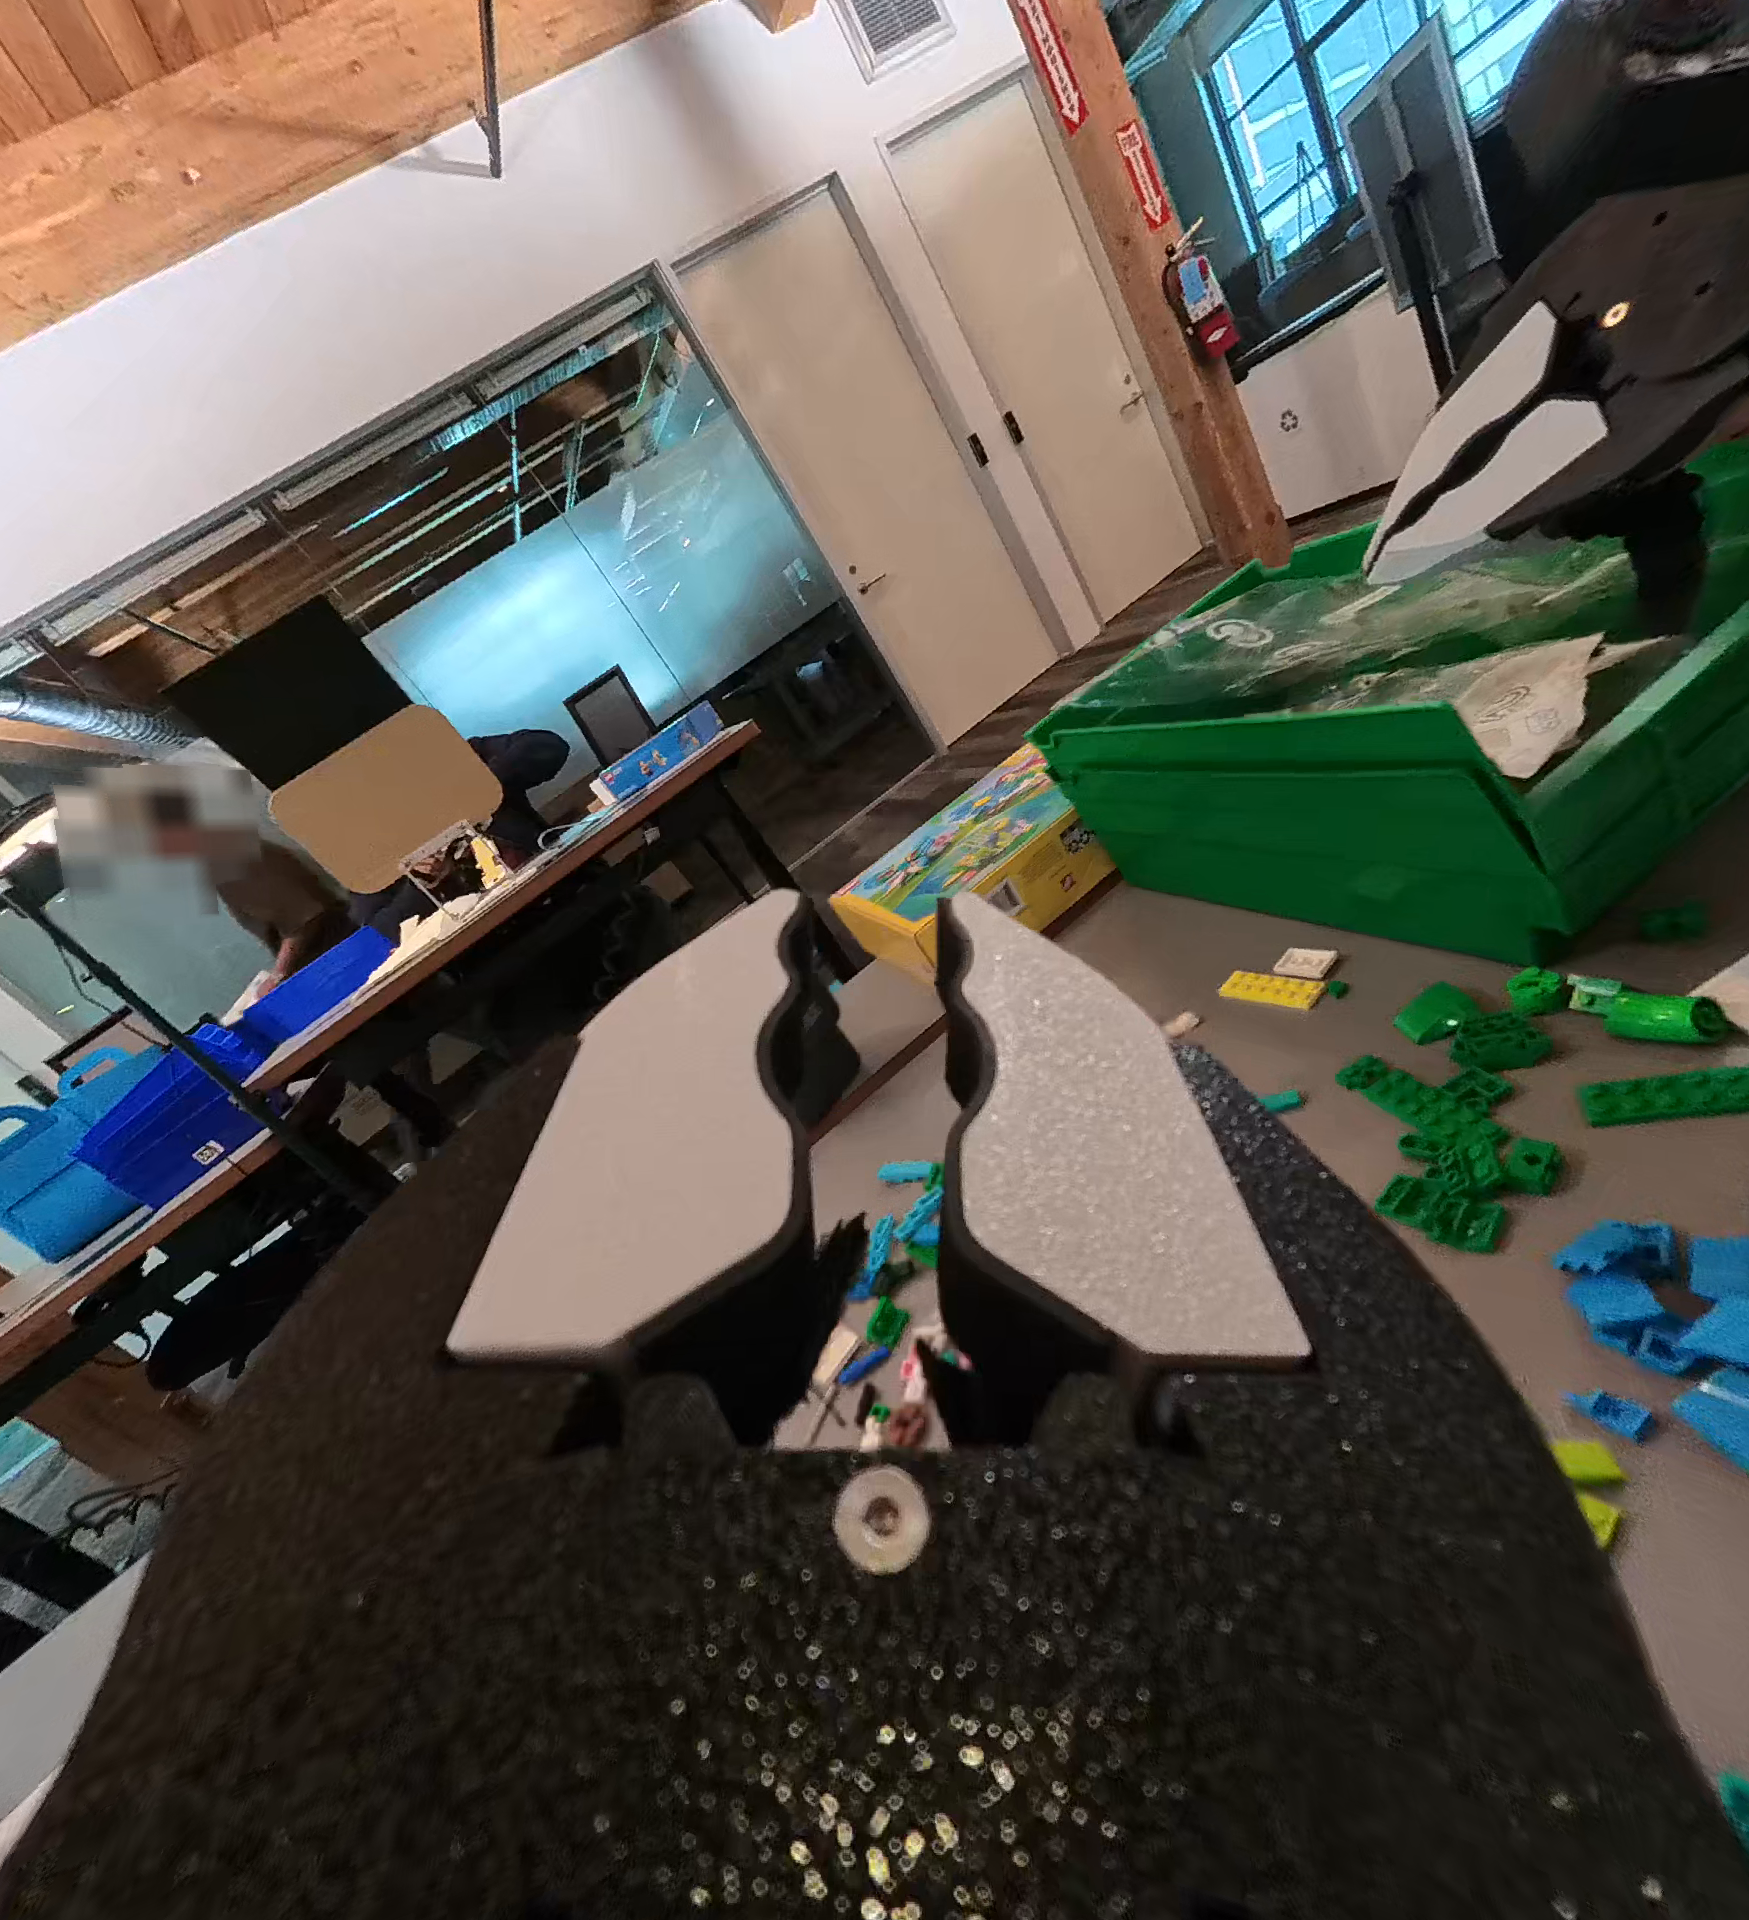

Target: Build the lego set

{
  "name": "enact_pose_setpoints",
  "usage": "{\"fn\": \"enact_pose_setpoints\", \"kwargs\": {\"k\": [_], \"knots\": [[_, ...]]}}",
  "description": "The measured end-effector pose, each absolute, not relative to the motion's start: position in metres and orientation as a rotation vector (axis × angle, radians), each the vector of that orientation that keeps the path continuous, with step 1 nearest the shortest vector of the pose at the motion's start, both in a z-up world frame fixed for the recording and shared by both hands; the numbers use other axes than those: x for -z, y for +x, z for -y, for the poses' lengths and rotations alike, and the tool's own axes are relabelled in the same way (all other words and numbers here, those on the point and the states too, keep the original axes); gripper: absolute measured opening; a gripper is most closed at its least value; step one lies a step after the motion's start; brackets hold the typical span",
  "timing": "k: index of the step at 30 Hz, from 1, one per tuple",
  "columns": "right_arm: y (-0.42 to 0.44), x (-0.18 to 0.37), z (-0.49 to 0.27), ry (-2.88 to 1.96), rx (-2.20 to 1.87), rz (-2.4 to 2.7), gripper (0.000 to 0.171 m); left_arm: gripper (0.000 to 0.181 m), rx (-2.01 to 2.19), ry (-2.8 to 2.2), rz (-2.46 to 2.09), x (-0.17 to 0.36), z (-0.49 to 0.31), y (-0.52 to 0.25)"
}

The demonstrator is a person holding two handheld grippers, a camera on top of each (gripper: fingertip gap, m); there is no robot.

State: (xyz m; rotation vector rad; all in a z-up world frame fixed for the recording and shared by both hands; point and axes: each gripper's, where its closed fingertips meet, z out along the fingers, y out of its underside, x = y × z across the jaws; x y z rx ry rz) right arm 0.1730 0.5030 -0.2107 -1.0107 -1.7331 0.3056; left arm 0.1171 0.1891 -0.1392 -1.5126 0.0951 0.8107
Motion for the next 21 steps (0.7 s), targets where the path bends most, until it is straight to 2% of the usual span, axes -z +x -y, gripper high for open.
{"fn": "enact_pose_setpoints", "kwargs": {"k": [8,16,21], "knots": [[0.177,0.202,-0.514,-1.082,-0.379,1.713,0.0,0.023,-0.726,-1.501,-0.074,0.125,-0.25,0.145],[0.178,0.215,-0.527,-1.144,-0.394,1.713,0.0,0.02,-0.657,-1.415,0.148,0.079,-0.323,0.15],[0.184,0.204,-0.529,-1.16,-0.47,1.654,0.0,0.027,-0.627,-1.523,0.281,0.09,-0.367,0.133]]}}
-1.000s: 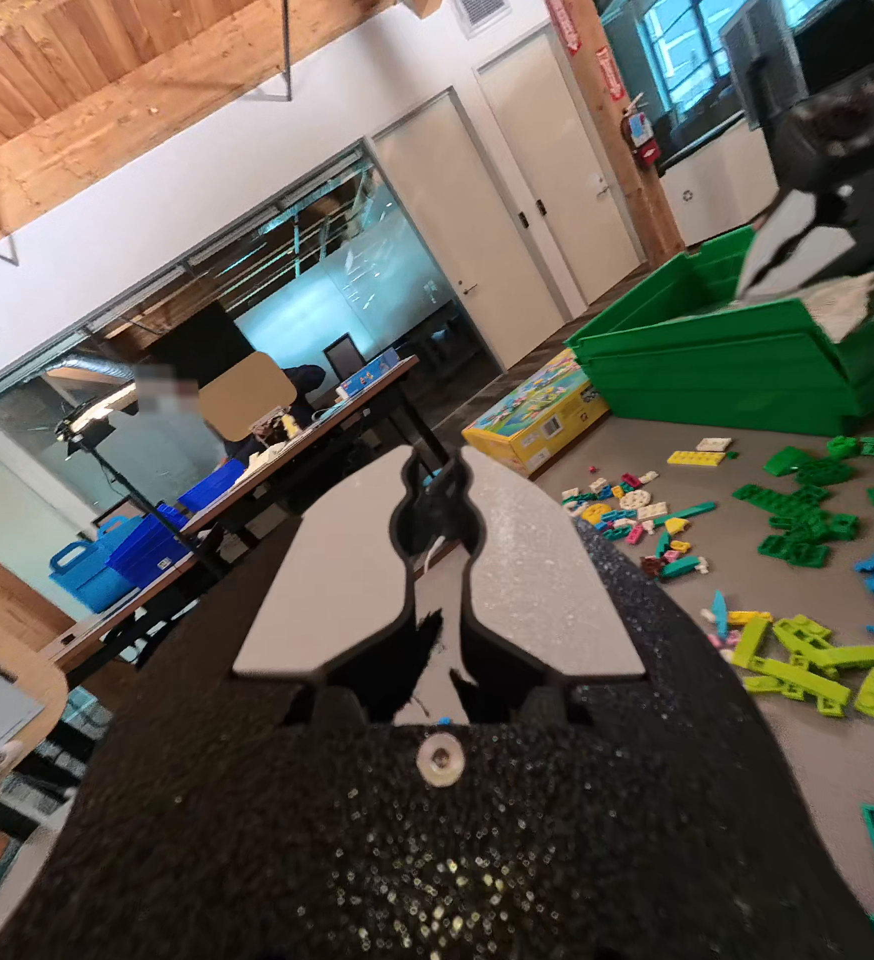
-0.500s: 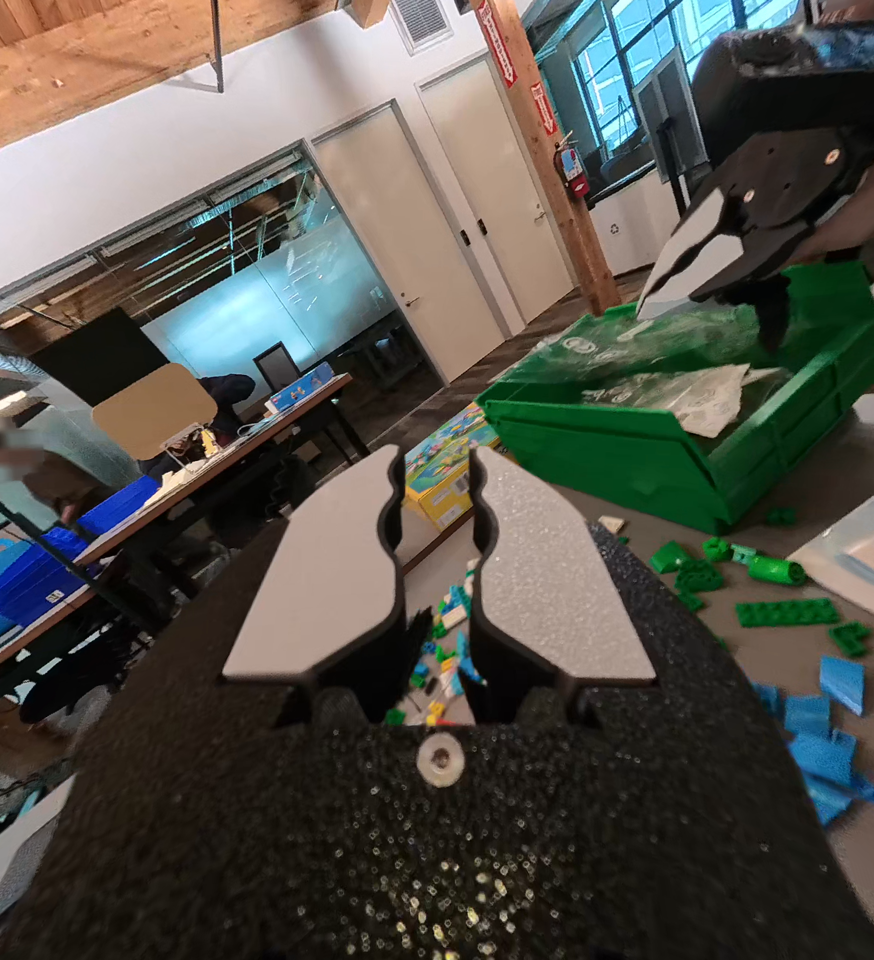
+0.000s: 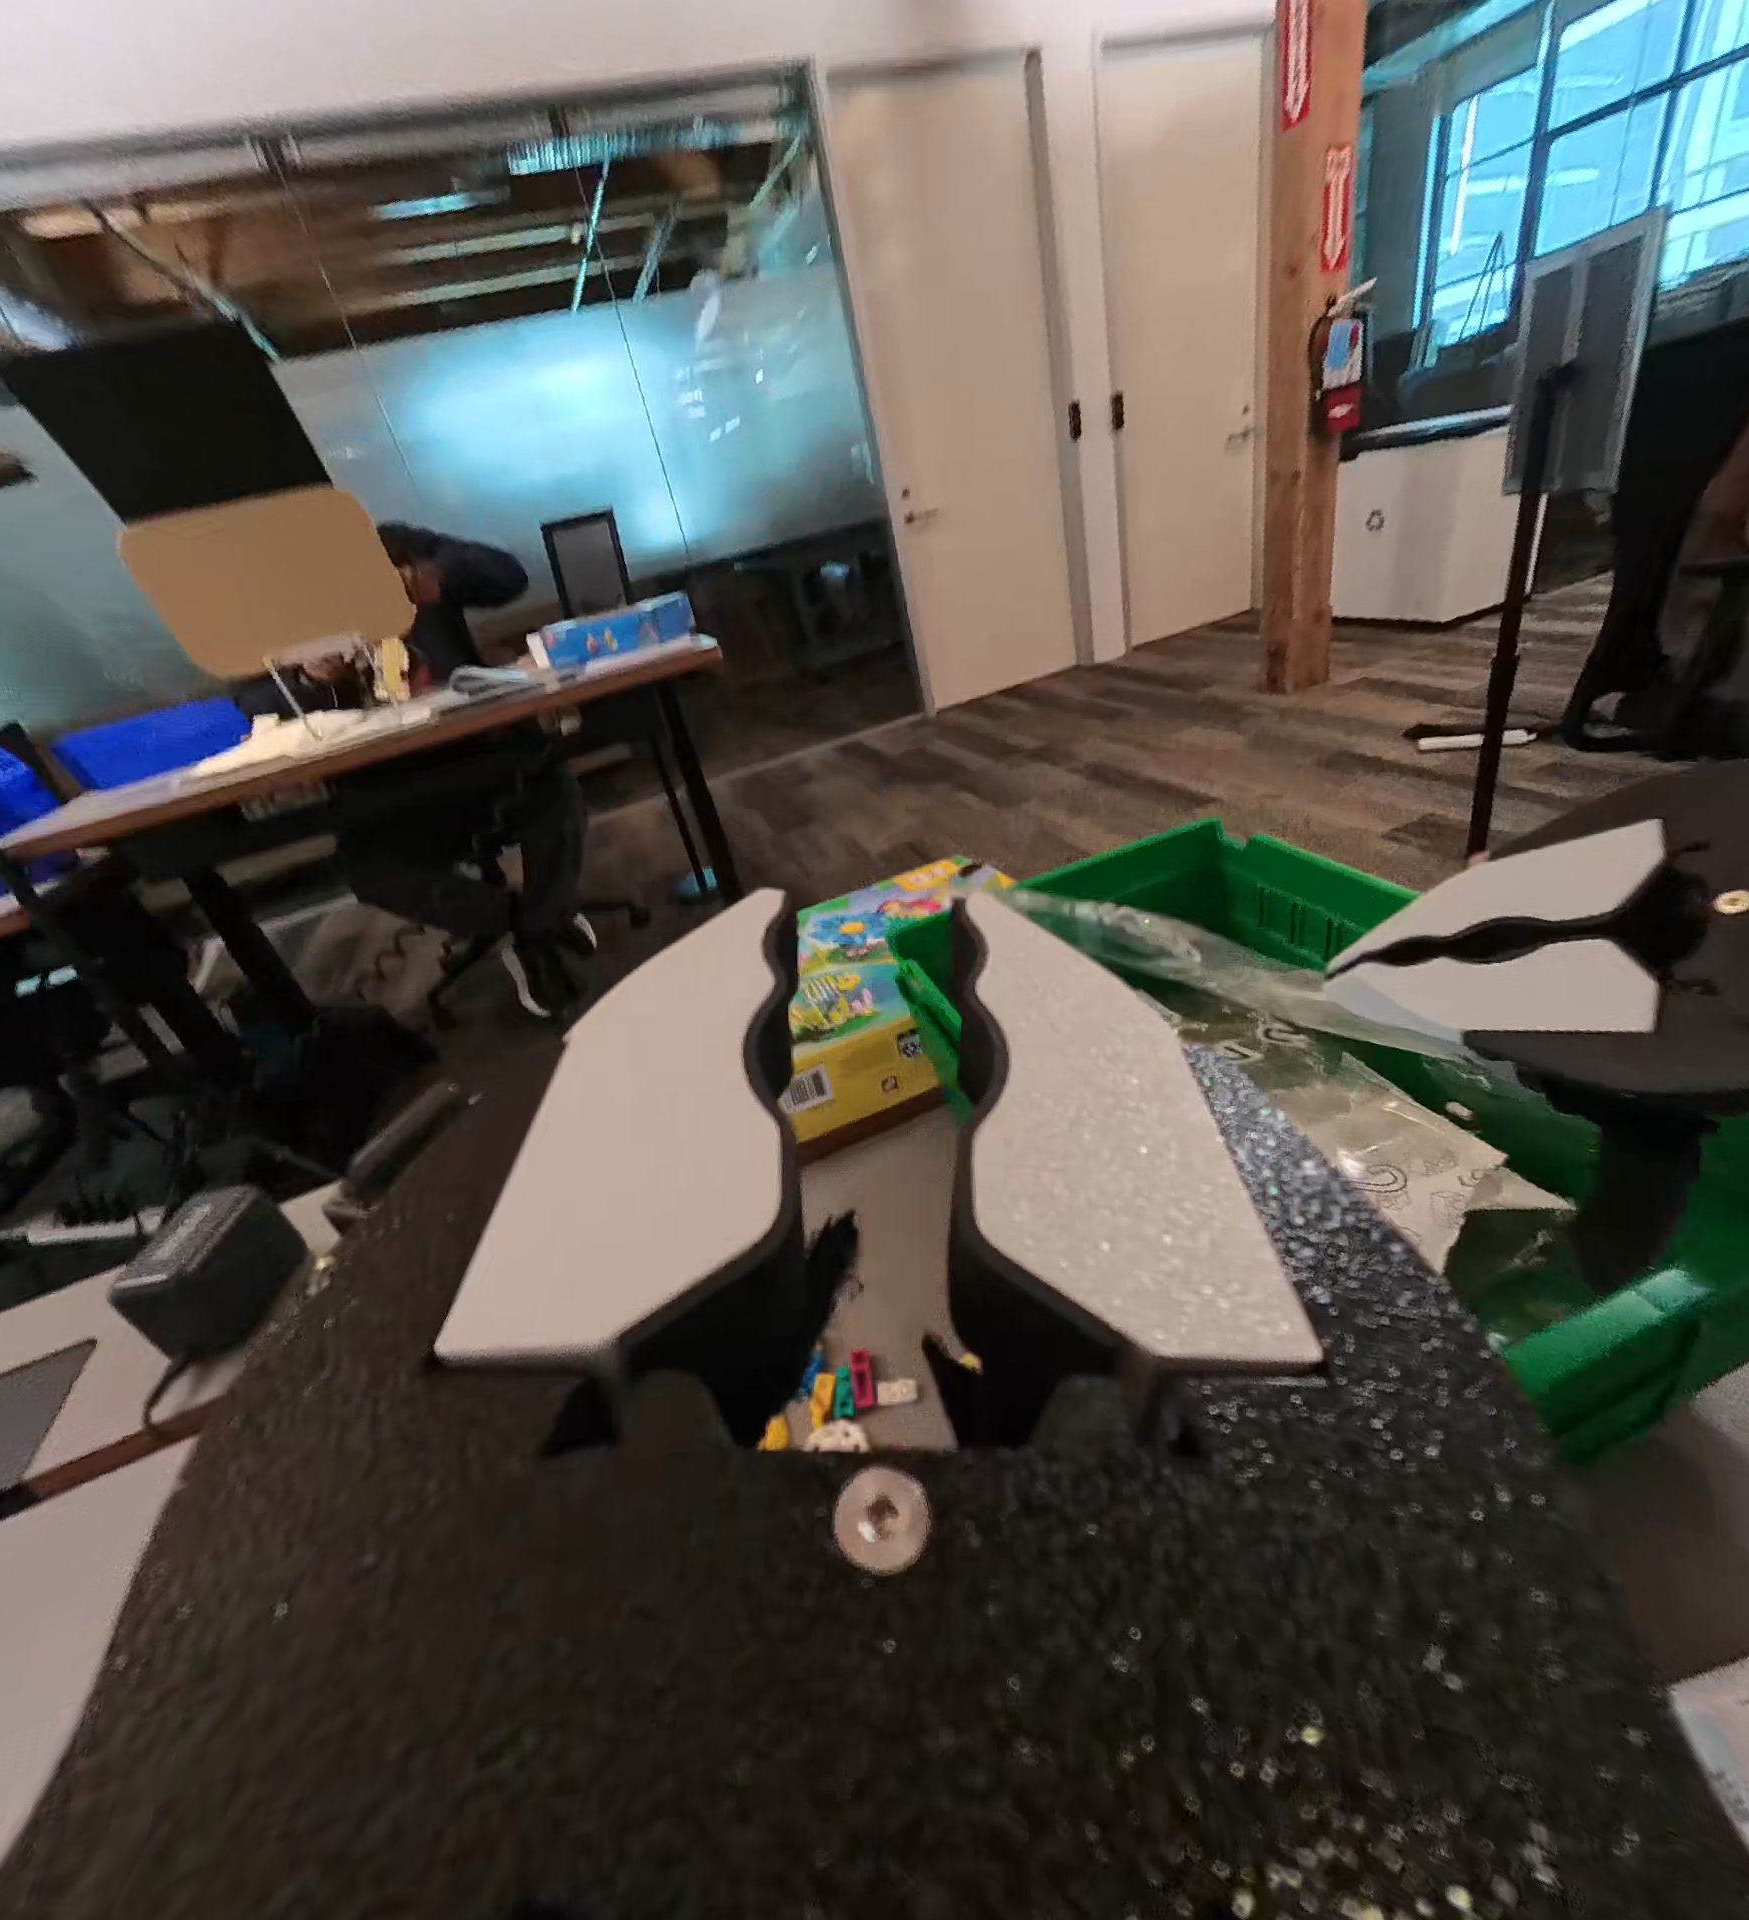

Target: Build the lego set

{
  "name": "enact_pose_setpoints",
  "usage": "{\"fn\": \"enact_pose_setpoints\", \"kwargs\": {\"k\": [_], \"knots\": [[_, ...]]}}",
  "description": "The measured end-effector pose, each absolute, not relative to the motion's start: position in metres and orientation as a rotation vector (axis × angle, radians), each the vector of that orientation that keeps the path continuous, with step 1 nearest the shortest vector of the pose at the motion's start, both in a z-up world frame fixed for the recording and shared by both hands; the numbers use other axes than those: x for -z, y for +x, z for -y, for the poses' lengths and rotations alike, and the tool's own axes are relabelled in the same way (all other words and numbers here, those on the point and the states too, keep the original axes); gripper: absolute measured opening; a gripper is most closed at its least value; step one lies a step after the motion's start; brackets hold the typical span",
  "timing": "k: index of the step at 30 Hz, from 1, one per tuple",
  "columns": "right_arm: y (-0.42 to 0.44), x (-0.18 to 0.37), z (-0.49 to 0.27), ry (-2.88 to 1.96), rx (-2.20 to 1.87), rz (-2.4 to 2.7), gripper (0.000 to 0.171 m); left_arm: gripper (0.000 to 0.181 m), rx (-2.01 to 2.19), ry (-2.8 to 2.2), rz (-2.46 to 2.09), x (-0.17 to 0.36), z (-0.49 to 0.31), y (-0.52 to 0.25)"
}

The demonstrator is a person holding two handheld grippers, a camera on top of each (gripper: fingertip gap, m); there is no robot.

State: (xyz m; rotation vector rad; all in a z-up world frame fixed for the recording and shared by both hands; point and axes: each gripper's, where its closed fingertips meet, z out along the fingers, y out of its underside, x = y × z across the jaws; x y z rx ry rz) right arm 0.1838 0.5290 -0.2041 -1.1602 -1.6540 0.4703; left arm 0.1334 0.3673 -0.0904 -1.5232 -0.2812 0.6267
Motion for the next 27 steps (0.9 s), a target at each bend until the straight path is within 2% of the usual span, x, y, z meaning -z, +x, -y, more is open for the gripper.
{"fn": "enact_pose_setpoints", "kwargs": {"k": [10,17,18,23,27], "knots": [[0.195,0.178,-0.551,-1.344,-0.585,1.411,0.0,0.03,-0.619,-1.552,0.347,0.108,-0.389,0.111],[0.179,0.226,-0.523,-1.181,-0.281,1.782,0.0,0.03,-0.608,-1.554,0.348,0.111,-0.385,0.098],[0.176,0.236,-0.519,-1.173,-0.25,1.841,0.004,0.03,-0.609,-1.559,0.349,0.113,-0.384,0.096],[0.173,0.286,-0.483,-1.192,-0.283,2.16,0.056,0.03,-0.579,-1.553,0.351,0.113,-0.381,0.092],[0.16,0.295,-0.481,-1.161,-0.214,2.169,0.067,0.029,-0.54,-1.527,0.371,0.112,-0.377,0.088]]}}
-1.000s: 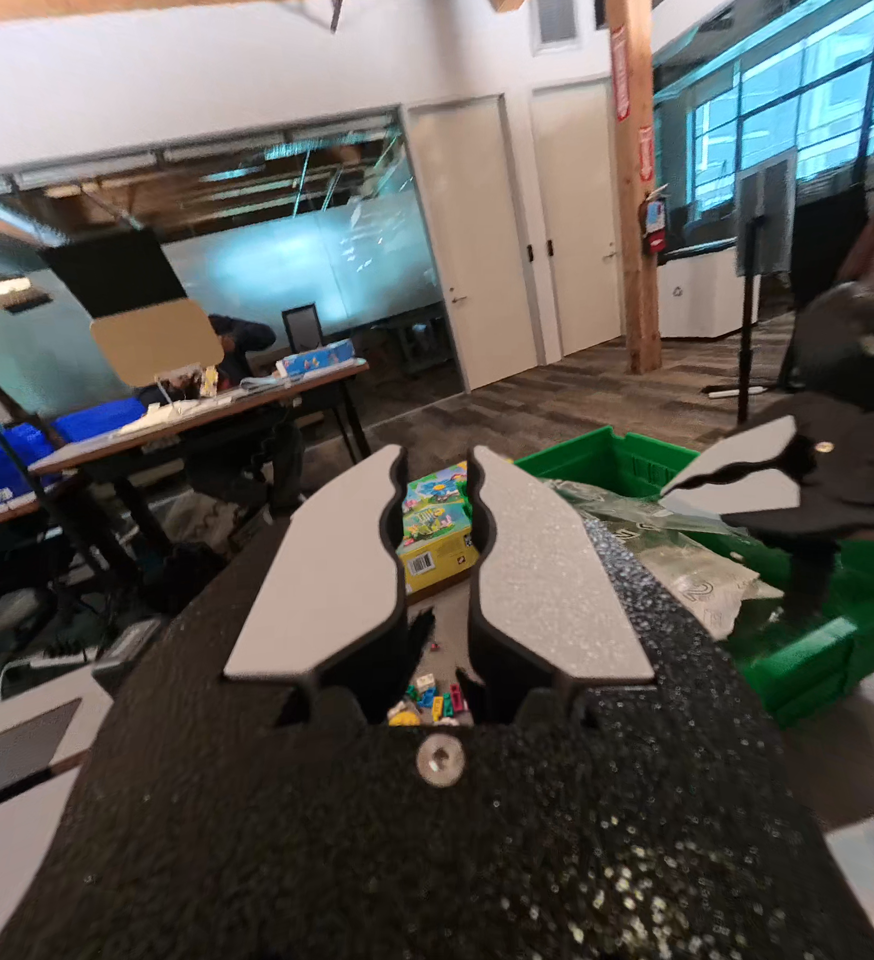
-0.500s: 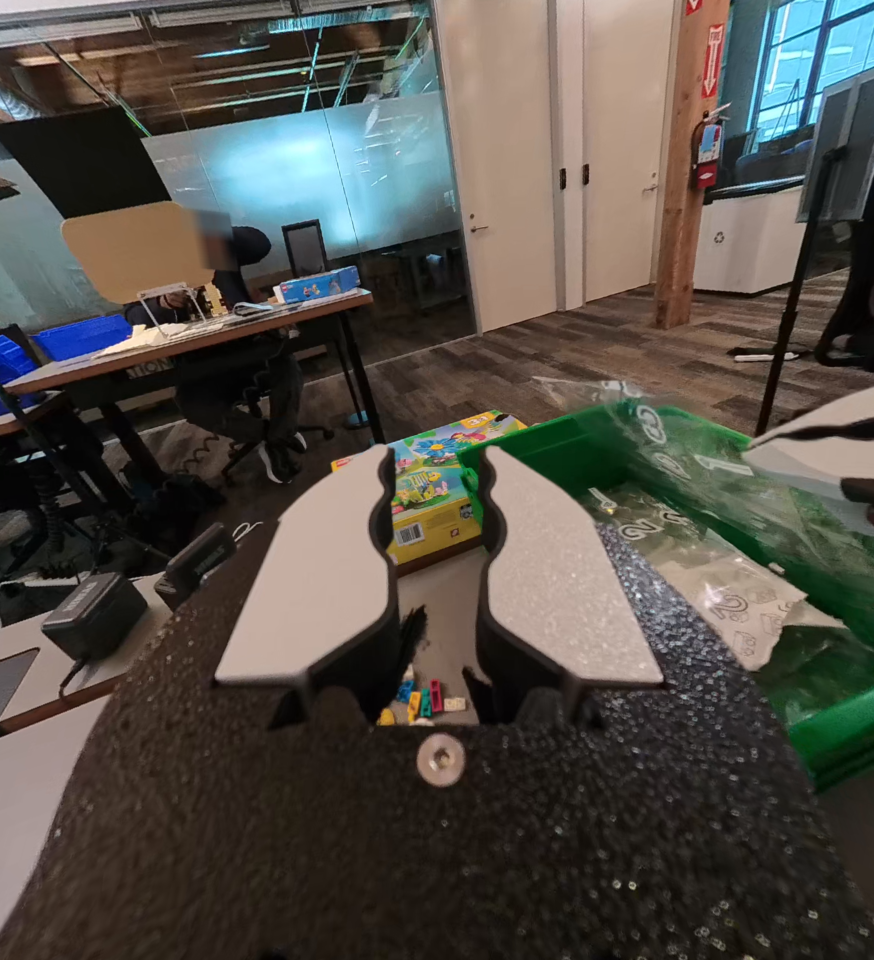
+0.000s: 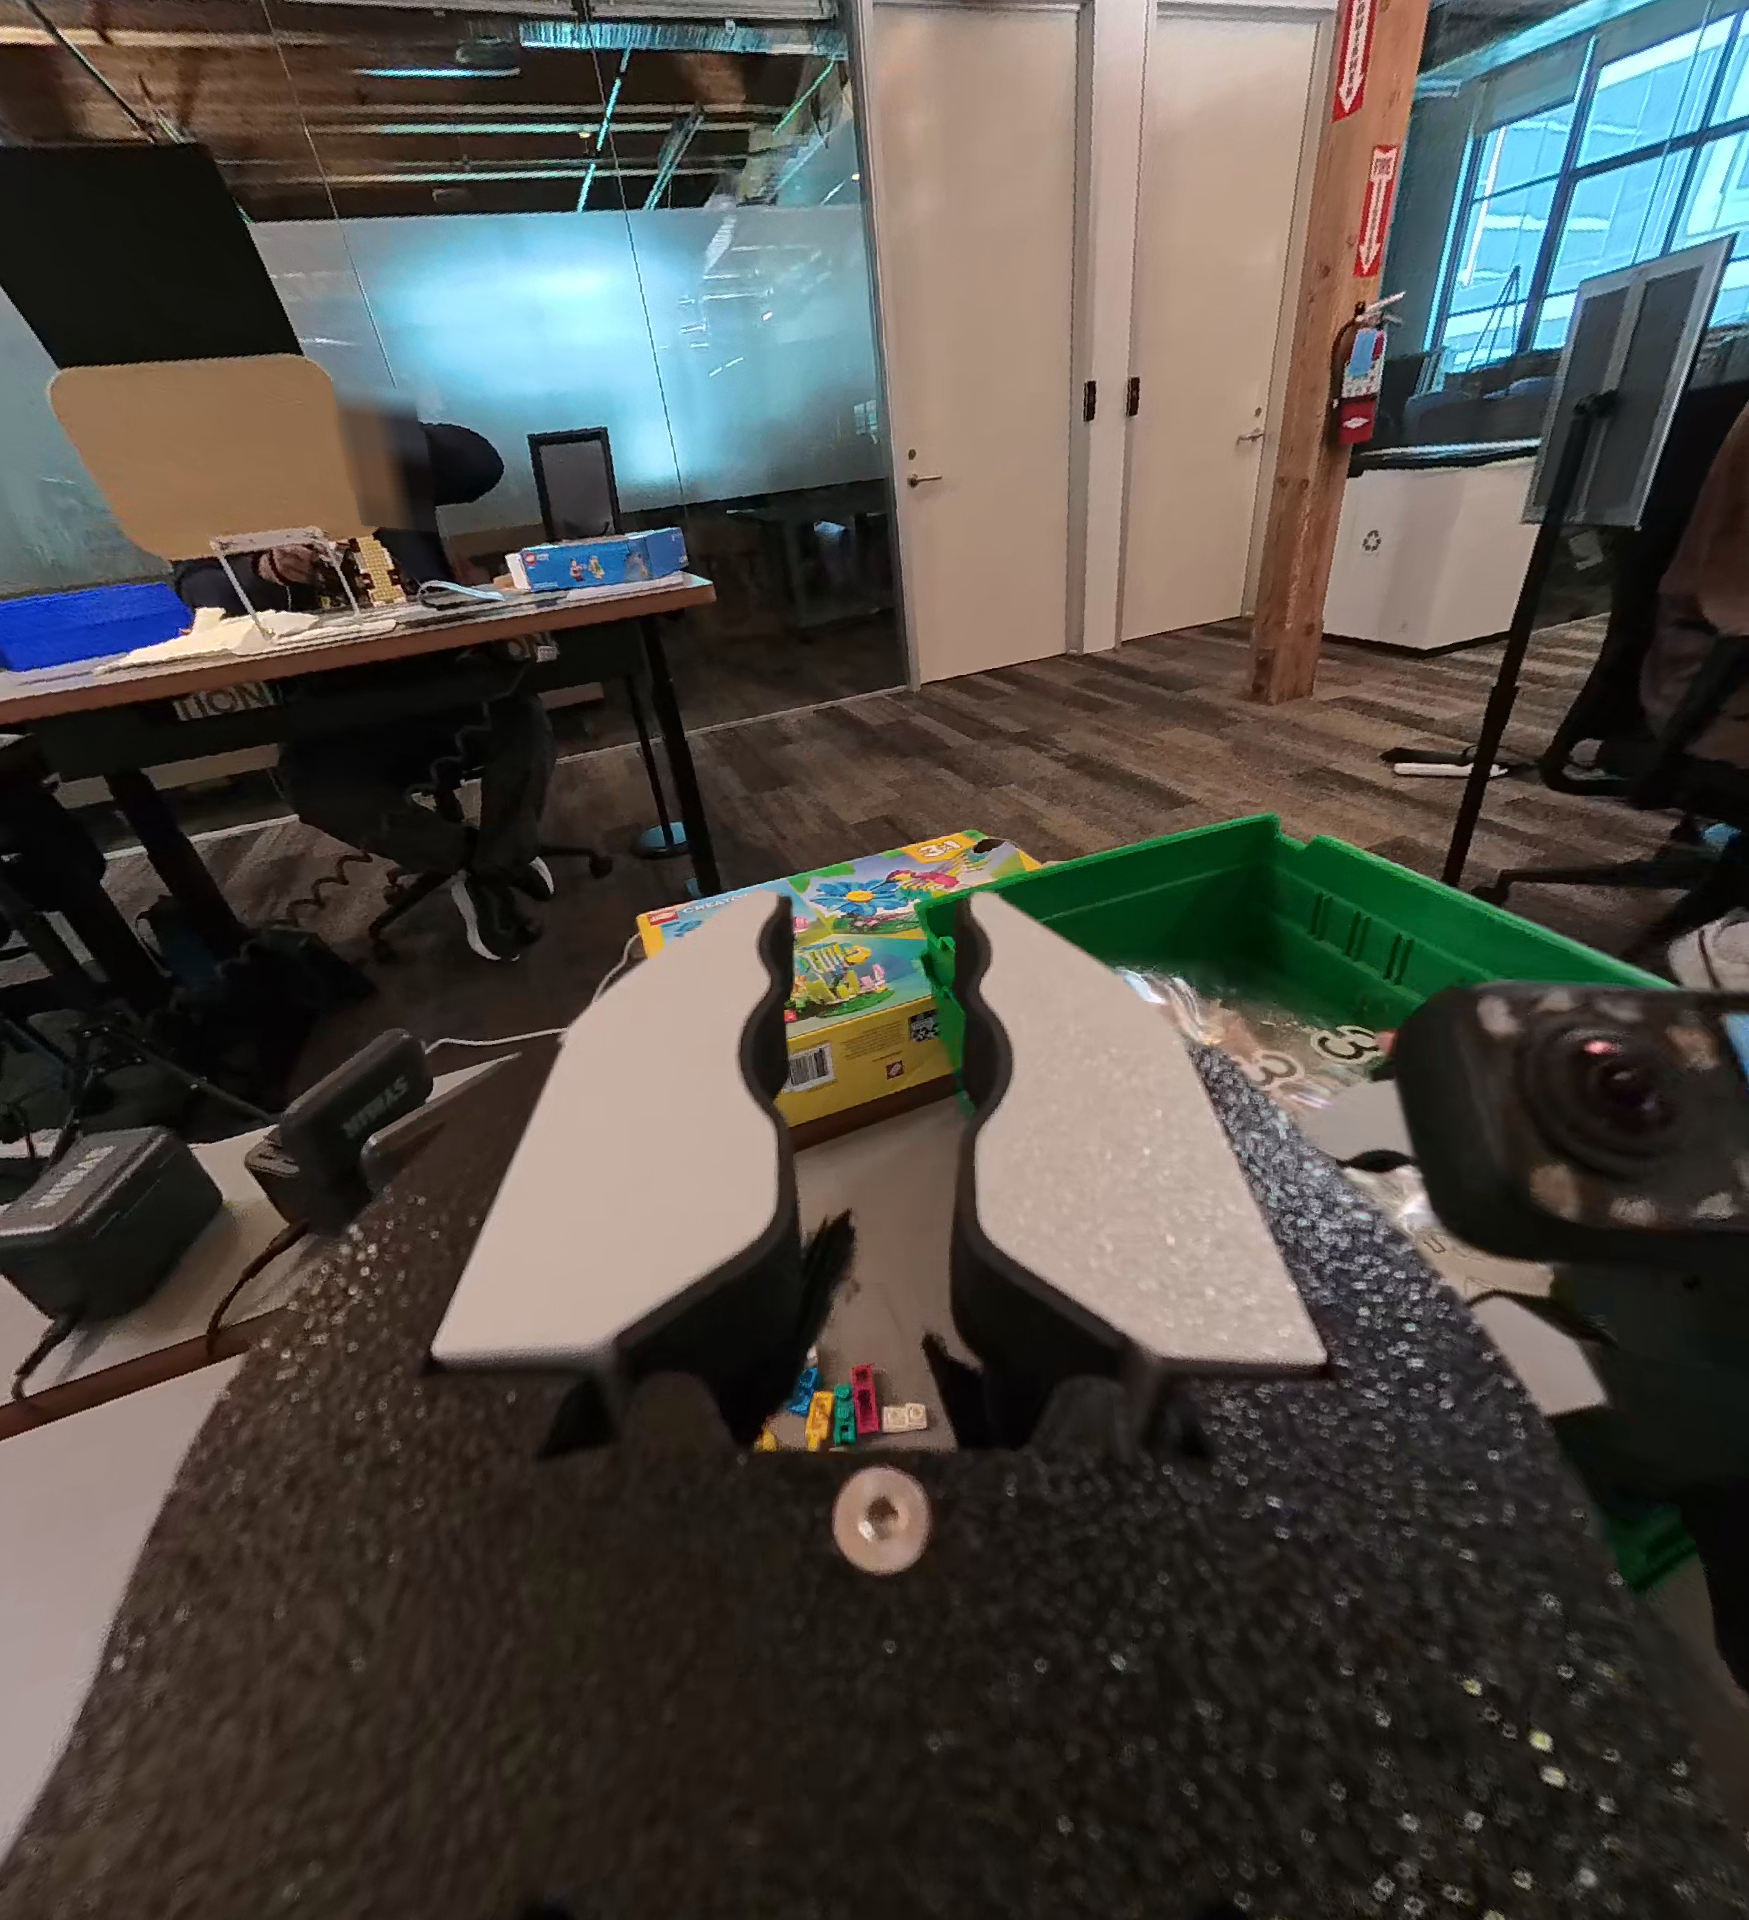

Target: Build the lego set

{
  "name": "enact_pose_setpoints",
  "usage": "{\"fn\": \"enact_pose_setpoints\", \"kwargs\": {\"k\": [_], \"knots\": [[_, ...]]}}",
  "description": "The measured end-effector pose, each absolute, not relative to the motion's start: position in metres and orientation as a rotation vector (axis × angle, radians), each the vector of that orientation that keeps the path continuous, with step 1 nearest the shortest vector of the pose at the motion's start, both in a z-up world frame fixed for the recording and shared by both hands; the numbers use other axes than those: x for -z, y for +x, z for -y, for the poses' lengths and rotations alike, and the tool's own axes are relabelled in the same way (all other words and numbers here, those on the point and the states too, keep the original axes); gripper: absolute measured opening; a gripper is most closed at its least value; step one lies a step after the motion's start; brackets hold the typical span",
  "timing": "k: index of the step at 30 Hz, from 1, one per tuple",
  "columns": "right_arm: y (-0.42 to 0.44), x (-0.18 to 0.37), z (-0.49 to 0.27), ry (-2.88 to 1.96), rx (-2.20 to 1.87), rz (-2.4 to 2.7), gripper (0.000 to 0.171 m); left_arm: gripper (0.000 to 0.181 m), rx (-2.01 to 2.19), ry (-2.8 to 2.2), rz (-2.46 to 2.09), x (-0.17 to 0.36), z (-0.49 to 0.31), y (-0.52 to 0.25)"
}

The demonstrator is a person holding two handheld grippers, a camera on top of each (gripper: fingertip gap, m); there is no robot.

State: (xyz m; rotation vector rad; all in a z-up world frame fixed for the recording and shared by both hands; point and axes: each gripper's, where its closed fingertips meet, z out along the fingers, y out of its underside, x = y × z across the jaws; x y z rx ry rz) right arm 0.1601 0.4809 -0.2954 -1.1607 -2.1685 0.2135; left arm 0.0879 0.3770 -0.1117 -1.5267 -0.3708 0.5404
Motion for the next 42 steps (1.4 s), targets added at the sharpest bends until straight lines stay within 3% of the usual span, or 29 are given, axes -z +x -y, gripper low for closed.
{"fn": "enact_pose_setpoints", "kwargs": {"k": [5,11,13,22,33,42], "knots": [[0.153,0.304,-0.489,-1.102,-0.051,2.172,0.063,0.029,-0.515,-1.529,0.385,0.115,-0.376,0.084],[0.15,0.297,-0.506,-1.064,0.093,2.086,0.011,0.029,-0.531,-1.528,0.383,0.114,-0.375,0.084],[0.148,0.278,-0.51,-1.089,0.026,1.993,0.003,0.029,-0.532,-1.526,0.38,0.113,-0.375,0.085],[0.172,0.177,-0.523,-1.207,-0.668,1.493,0.001,0.028,-0.535,-1.519,0.369,0.11,-0.374,0.087],[0.21,0.131,-0.546,-1.269,-1.165,1.158,0.0,0.028,-0.509,-1.504,0.368,0.107,-0.372,0.088],[0.205,0.133,-0.546,-1.257,-0.957,1.188,0.0,0.028,-0.503,-1.496,0.377,0.107,-0.37,0.086]]}}
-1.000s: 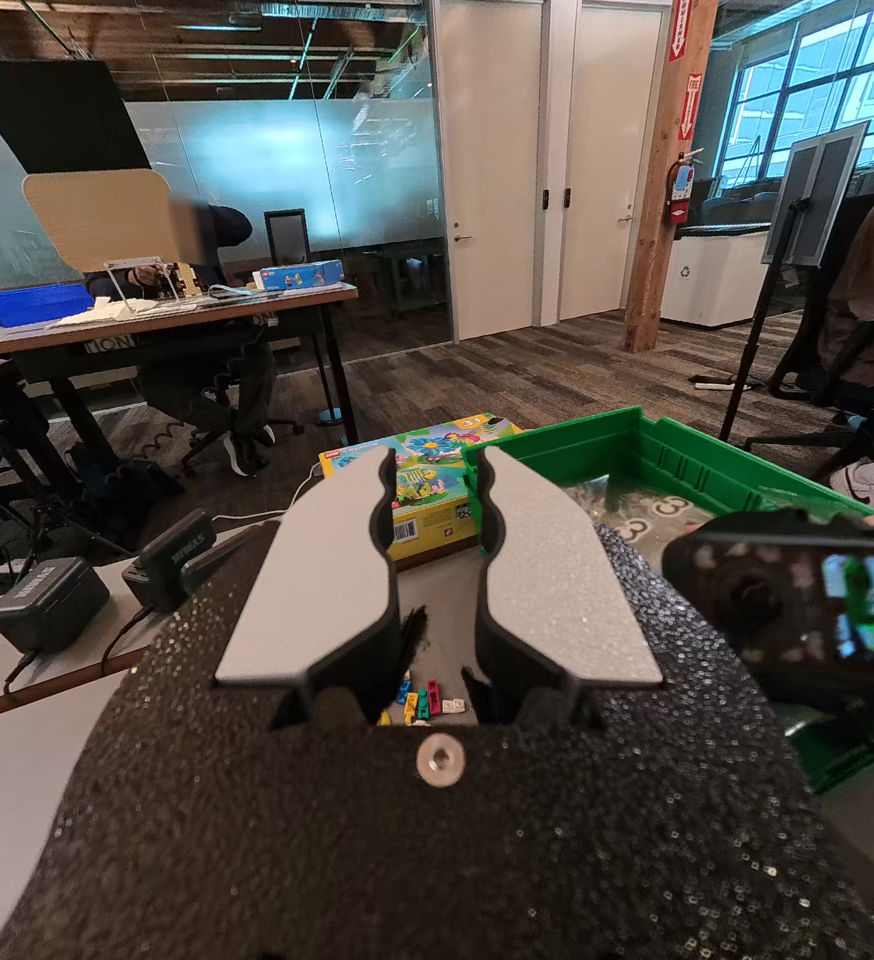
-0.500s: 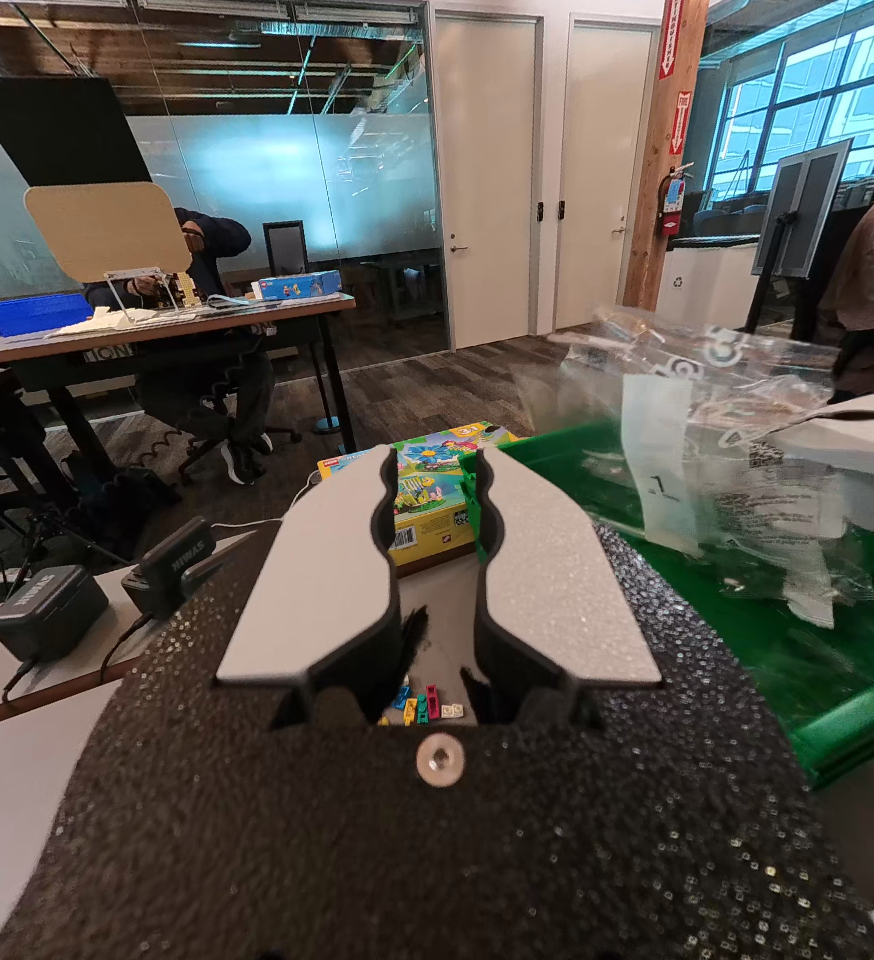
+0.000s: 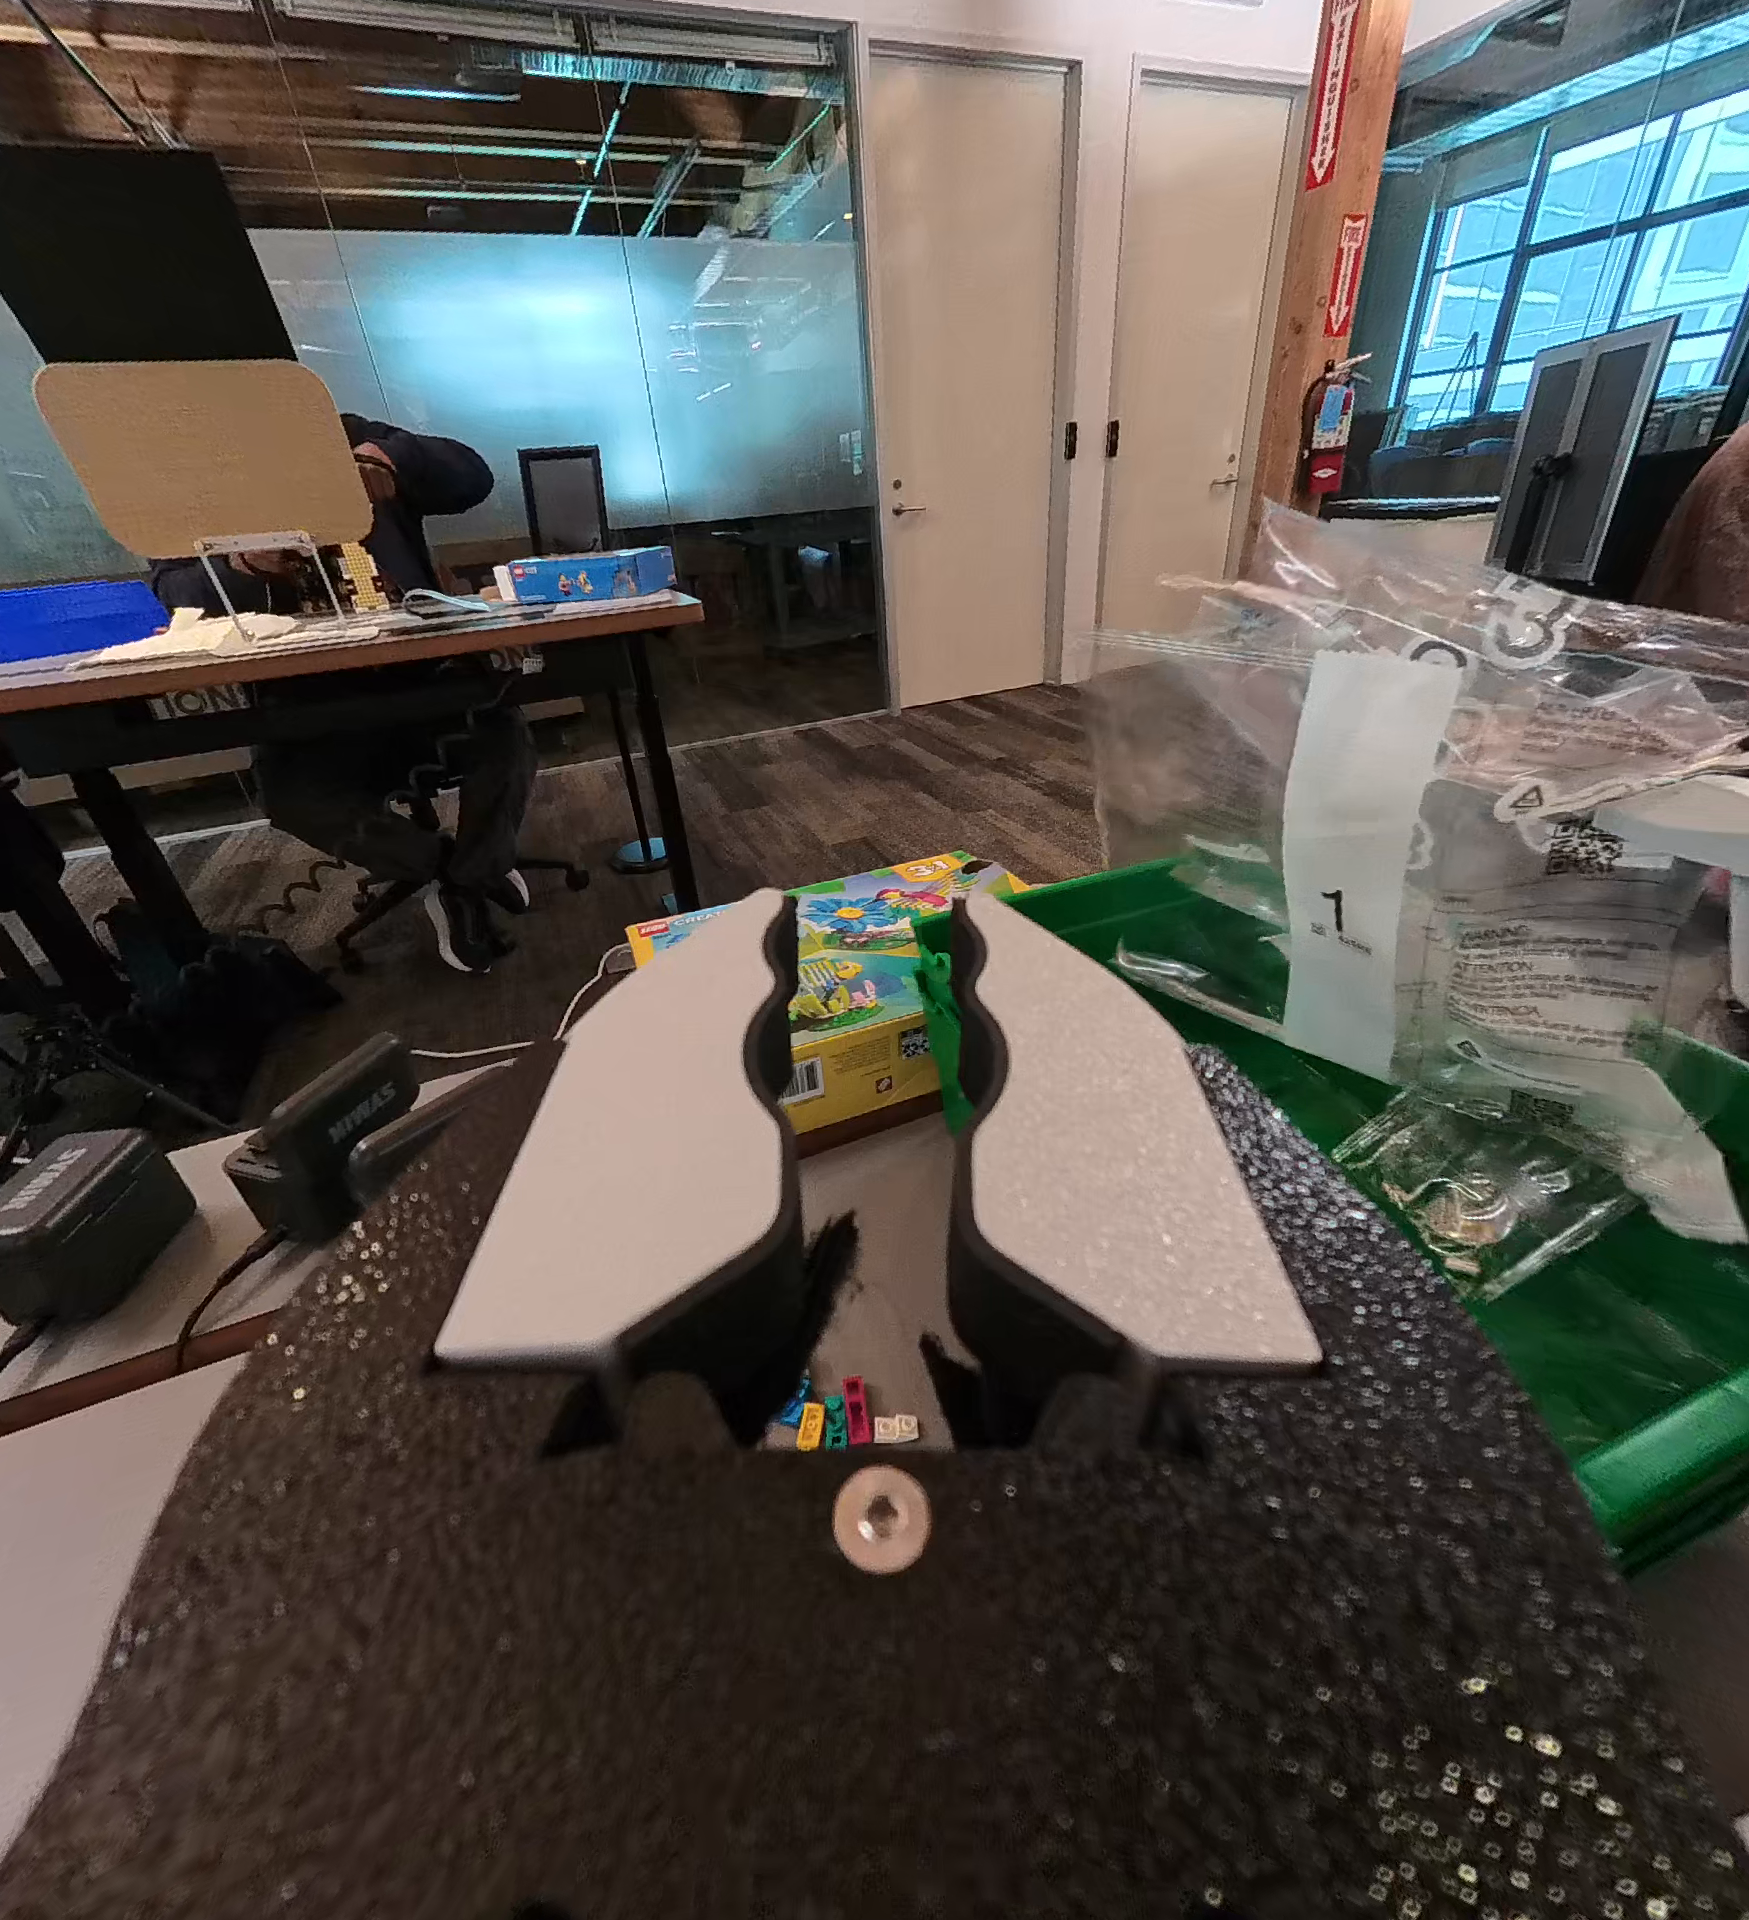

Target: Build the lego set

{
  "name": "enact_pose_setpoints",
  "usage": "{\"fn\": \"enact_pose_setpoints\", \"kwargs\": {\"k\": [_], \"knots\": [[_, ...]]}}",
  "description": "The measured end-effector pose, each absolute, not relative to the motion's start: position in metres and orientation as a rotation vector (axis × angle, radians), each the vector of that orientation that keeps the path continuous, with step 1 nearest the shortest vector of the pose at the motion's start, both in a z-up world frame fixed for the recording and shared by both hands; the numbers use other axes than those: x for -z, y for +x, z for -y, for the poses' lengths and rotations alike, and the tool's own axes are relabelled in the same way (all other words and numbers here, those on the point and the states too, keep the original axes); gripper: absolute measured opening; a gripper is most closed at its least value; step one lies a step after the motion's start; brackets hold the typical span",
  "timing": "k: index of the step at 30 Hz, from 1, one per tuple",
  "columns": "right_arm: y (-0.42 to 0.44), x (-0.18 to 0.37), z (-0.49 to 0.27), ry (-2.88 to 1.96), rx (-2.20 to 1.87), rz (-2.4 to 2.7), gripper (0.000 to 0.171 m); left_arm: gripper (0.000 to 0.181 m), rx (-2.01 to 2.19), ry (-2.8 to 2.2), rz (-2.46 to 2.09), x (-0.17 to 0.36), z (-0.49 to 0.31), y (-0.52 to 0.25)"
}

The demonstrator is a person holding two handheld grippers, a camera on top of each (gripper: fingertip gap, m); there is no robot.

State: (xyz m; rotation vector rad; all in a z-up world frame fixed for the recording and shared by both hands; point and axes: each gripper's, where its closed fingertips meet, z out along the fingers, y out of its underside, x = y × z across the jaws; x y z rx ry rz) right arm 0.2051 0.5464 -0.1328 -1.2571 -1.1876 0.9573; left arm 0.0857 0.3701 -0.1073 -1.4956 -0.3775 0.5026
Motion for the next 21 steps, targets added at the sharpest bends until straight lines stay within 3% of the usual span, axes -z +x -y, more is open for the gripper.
{"fn": "enact_pose_setpoints", "kwargs": {"k": [21], "knots": [[0.218,0.132,-0.569,-1.366,-0.943,1.069,0.0,0.027,-0.507,-1.504,0.354,0.109,-0.377,0.091]]}}
